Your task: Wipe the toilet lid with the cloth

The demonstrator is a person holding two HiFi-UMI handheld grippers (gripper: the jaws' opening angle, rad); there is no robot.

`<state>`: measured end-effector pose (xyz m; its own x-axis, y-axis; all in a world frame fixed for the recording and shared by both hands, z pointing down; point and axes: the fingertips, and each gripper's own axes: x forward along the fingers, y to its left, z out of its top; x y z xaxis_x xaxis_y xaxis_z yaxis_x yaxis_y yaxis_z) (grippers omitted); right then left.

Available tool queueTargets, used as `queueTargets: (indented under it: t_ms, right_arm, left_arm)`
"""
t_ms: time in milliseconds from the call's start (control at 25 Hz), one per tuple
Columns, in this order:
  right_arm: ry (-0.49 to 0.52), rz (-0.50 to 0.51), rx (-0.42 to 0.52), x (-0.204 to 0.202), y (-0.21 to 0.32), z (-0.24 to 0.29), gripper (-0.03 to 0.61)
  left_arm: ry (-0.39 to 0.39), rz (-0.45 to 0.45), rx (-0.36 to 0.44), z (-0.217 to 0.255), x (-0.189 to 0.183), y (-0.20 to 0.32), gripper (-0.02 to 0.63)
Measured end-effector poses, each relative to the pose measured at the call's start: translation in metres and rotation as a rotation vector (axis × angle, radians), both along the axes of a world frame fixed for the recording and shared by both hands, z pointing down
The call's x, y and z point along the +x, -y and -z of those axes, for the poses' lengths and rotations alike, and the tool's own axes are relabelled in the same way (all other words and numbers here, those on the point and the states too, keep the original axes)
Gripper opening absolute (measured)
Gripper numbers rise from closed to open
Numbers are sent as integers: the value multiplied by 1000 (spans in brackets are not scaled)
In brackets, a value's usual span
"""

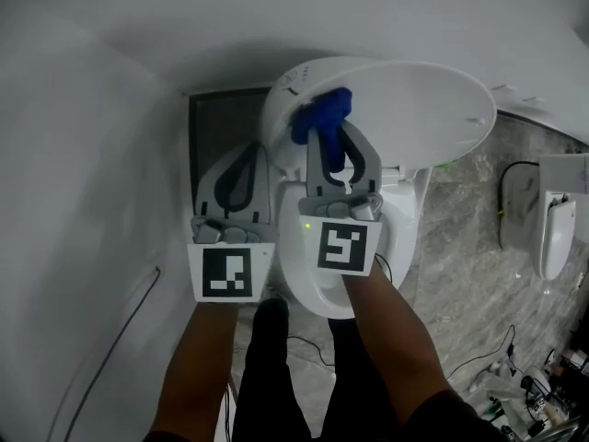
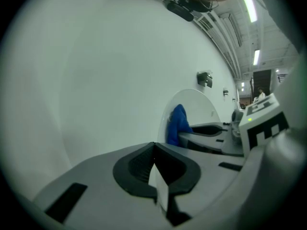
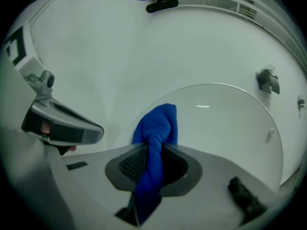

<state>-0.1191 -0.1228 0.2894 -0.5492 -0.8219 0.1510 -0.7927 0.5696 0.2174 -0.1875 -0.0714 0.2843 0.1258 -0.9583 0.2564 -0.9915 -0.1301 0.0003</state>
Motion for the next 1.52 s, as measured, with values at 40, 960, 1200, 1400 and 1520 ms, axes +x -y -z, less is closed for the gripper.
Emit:
queueTargets:
  t_ms: [40, 960, 1200, 1400, 1520]
  right_arm:
    - [-18, -21, -2, 2, 3, -1, 64]
    - [-131, -318, 54, 207, 65, -4, 67]
    - [-211, -313, 83, 241, 63, -7, 67]
    - [-205, -349, 95, 251, 57, -9, 66]
    - [-238, -352, 108, 251, 51, -9, 66]
  left_arm:
    - [-2, -12, -2, 0, 6, 3, 8]
    - [-49, -155, -2, -2, 156, 53, 8]
    - [-61, -198, -12, -10, 194, 58, 8]
    - [-59, -187, 5, -8, 193, 52, 8]
    - [-31, -175, -11, -11, 182, 48, 8]
